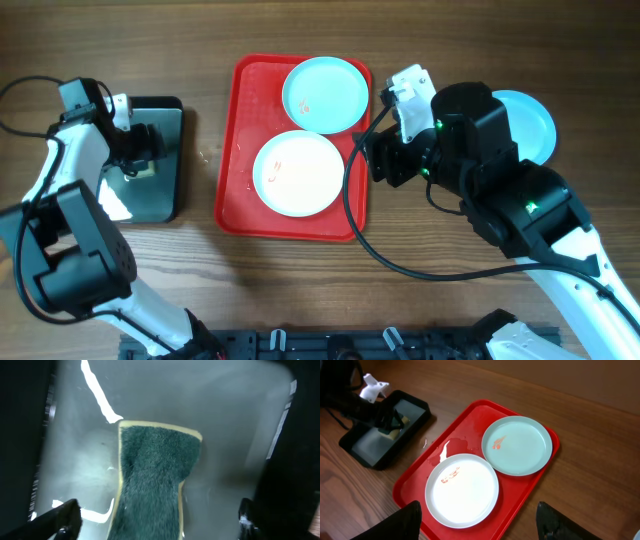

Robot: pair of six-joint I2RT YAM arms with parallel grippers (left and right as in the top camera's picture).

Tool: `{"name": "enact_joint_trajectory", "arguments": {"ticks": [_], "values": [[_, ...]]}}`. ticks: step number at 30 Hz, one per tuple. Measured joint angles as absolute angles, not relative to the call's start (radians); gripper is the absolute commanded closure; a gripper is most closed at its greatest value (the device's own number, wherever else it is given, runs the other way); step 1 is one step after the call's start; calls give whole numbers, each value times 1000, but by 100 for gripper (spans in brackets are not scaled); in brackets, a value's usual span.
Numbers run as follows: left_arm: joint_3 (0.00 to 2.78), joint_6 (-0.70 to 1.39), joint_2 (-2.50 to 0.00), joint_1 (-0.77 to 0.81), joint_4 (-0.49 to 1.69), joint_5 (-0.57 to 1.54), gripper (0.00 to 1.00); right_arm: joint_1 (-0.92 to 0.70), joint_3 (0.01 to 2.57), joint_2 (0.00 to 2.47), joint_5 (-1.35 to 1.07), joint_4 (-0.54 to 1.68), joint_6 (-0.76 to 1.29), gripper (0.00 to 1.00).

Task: Clean dirty plates on tray and stack at the side
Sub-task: 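Dip the green sponge in the black water tray with the left gripper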

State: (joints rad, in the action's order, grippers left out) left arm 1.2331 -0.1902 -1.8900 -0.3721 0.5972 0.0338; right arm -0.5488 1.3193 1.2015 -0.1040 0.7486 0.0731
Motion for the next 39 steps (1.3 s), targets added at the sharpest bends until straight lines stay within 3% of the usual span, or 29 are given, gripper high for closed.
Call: {"name": "enact_joint_trajectory", "arguments": {"ticks": [13, 25, 32, 35, 36, 38, 39], "values": [[1234, -197, -1922, -372, 538, 27, 32, -549, 1319, 1201, -104, 749, 75, 27], [1234, -201, -1967, -373, 544, 23, 62, -549, 1319, 1201, -104, 749, 81, 26], [1234, -188, -1967, -373, 543, 23, 73, -549, 1319, 1201, -104, 749, 89, 27], [1234, -181, -1967, -373, 543, 23, 72, -549, 1319, 1201, -104, 749, 91, 26], [1234, -180, -1967, -373, 543, 23, 68, -549, 1319, 1201, -104, 749, 92, 26], [1234, -181, -1967, -373, 543, 23, 40, -549, 1319, 1201, -104, 749, 93, 26], [1234, -181, -1967, -373, 543, 23, 39, -549, 1319, 1201, -104, 749, 93, 26]]}}
